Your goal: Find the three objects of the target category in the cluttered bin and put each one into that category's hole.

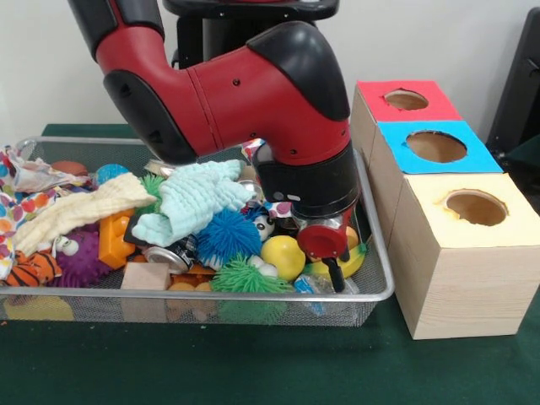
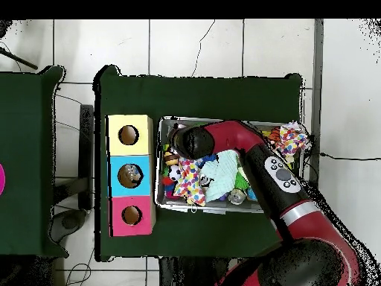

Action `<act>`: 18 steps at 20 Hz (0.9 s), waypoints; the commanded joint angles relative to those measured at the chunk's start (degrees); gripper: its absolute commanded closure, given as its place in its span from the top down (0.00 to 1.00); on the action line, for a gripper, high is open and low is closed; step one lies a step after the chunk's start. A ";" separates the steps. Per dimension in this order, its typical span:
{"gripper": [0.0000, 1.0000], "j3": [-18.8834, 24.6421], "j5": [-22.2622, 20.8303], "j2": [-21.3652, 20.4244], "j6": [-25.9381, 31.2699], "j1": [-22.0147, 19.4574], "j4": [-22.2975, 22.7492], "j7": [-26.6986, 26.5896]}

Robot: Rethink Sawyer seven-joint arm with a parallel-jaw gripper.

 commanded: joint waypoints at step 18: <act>1.00 -3.96 -1.68 4.24 0.05 0.54 -8.52 -2.15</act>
